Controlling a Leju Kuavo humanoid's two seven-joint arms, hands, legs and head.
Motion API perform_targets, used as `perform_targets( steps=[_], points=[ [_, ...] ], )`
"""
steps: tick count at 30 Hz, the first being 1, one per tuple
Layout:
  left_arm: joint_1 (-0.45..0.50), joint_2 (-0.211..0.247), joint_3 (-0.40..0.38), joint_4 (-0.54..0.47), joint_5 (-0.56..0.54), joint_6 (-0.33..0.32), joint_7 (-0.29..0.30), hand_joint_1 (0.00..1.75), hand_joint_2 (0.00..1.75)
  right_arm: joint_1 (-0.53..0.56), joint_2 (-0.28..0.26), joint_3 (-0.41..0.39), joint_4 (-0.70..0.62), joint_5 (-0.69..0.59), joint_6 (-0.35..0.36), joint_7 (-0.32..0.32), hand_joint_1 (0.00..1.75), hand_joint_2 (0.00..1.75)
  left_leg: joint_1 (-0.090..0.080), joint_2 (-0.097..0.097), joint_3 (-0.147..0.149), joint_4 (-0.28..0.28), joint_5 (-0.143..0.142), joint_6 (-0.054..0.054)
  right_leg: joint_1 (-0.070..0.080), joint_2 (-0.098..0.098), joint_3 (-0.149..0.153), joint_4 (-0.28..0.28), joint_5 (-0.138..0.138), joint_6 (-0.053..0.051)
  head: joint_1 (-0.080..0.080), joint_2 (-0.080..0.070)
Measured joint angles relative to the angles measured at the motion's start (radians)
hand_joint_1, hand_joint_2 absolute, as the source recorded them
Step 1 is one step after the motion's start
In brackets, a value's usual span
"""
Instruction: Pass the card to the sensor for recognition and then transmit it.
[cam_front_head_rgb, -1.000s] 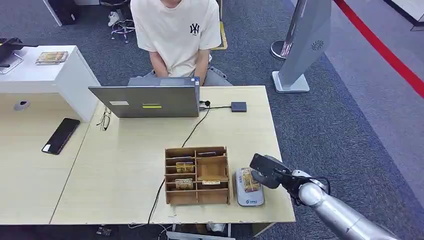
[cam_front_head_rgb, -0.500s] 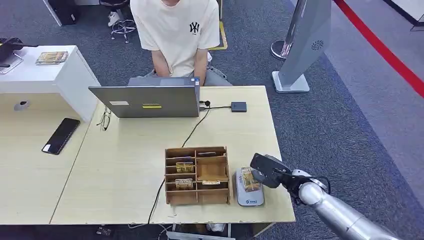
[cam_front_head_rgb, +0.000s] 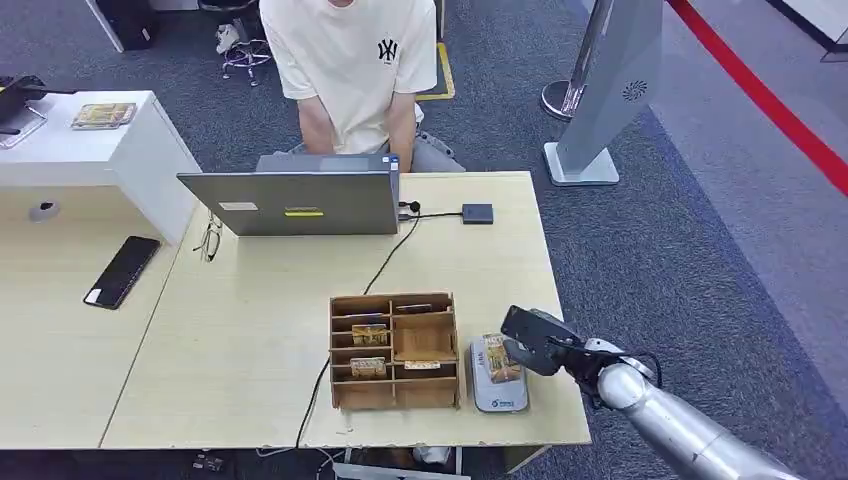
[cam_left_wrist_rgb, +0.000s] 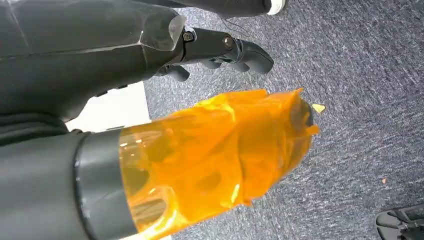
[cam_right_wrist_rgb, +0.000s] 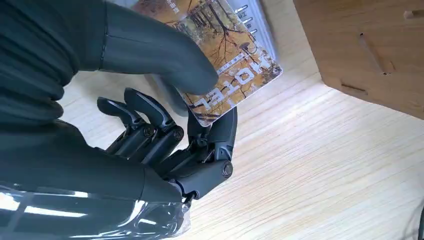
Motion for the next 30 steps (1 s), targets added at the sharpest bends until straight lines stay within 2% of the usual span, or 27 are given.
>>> perform_targets(
  steps=[30],
  points=[
    [0.0,0.0,0.0,0.0,0.003,0.0,0.0,0.0,0.0,-0.002,0.004,0.0,0.011,0.0,0.001,-0.006,1.75,1.75,0.0,0.0,0.0,0.0,0.0,0.0,0.0,0.0,0.0,0.0,0.0,0.0,0.0,0.0]
  ],
)
